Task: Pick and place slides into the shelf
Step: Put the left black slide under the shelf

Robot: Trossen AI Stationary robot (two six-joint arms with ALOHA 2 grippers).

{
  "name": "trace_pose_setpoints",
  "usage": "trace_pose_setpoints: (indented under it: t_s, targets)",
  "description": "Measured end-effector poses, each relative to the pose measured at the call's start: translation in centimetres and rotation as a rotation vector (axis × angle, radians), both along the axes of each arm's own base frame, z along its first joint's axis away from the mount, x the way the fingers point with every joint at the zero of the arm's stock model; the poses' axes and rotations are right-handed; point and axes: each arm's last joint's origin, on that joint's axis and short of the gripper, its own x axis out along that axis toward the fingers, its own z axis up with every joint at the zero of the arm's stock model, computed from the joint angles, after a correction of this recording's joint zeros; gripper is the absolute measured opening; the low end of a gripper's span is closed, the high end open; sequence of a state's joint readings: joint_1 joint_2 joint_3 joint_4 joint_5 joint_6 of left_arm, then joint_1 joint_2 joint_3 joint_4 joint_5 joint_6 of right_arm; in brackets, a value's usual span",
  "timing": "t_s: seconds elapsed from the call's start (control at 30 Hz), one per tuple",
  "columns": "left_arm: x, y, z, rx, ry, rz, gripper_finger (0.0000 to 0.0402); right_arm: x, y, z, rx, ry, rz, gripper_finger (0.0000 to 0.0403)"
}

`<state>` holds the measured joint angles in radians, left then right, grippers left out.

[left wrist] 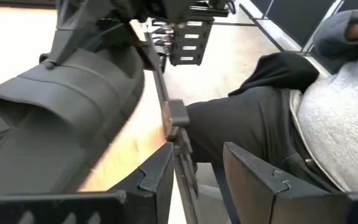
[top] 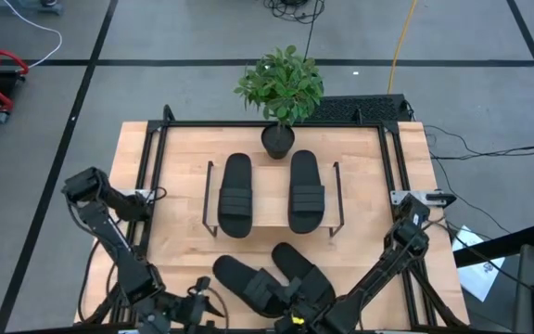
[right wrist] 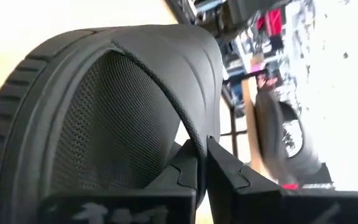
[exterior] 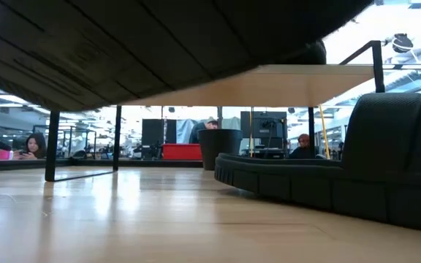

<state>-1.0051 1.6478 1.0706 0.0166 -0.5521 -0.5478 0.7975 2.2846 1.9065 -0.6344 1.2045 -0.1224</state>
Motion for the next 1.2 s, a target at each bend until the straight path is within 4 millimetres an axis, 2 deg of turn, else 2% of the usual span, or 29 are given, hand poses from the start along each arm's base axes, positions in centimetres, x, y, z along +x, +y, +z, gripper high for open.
trace_pose_setpoints:
  t_s: [0.23, 0.43, 0.67, 0.8, 1.0, 1.2]
  targets:
    - [-1.7, -1.0, 0.0, 0.021, -0.035, 0.003, 0.0136, -0.6, -2.0, -0.2, 0.14, -0.011, -0.151, 0.0001]
    - [-2.3, -1.3, 0.1, 0.031, -0.059, 0.028, 0.0136, 1.4, -5.2, -0.4, 0.25, -0.06, -0.301, 0.0001]
    - [-2.3, -1.3, 0.1, 0.032, -0.059, 0.028, 0.0136, 3.5, -7.7, -0.6, 0.34, -0.061, -0.376, 0.0001]
    - [-2.3, -1.3, 0.1, 0.035, -0.06, 0.026, 0.0136, 4.0, -8.5, -0.6, 0.365, -0.063, -0.404, 0.0001]
    - [-2.6, -1.5, 0.1, 0.048, -0.065, 0.011, 0.0136, 4.2, -8.7, -0.8, 0.43, -0.053, -0.421, 0.0001]
    - [-2.9, -1.6, 0.1, 0.052, -0.073, 0.015, 0.0136, 4.9, -10.0, -2.4, 0.475, -0.074, -0.448, 0.0001]
